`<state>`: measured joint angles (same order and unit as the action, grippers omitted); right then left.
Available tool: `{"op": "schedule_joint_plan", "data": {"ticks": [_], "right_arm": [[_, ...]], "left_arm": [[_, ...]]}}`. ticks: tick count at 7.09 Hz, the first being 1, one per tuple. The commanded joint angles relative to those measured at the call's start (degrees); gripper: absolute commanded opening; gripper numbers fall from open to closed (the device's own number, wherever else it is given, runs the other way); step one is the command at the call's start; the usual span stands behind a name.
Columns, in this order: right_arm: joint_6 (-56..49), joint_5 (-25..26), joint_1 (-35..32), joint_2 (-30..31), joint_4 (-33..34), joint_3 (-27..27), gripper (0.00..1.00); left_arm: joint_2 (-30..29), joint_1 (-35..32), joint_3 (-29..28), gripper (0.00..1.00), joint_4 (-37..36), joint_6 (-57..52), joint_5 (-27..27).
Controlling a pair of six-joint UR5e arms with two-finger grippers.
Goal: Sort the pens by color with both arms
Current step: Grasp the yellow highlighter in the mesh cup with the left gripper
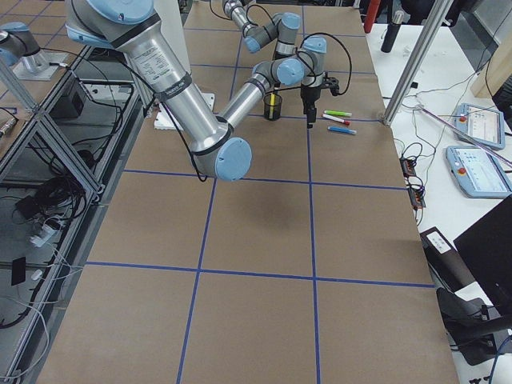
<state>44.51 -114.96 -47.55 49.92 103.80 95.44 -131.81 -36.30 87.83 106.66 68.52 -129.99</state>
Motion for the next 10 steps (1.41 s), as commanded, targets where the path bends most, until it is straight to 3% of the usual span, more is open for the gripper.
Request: {"op": "schedule_joint_plan", "data": {"ticks": [1, 5, 8, 10], "right_arm": [[0.05, 0.00, 0.00, 0.00, 0.00, 0.01, 0.99], [0.05, 0.00, 0.00, -0.09, 0.00, 0.01, 0.99], [0.05, 0.00, 0.00, -0.09, 0.00, 0.01, 0.99], [0.05, 0.00, 0.00, -0.18, 0.00, 0.01, 0.99]], "left_arm": [[0.15, 0.09, 0.06, 0.35, -0.05, 0.04, 0.00], [0.32, 0.61, 0.06, 0.34, -0.05, 0.04, -0.09], [0.24, 0.70, 0.23, 0.24, -0.05, 0.30, -0.18], [0.15, 0.70, 0.93, 0.22, -0.05, 0.30, -0.26]]}}
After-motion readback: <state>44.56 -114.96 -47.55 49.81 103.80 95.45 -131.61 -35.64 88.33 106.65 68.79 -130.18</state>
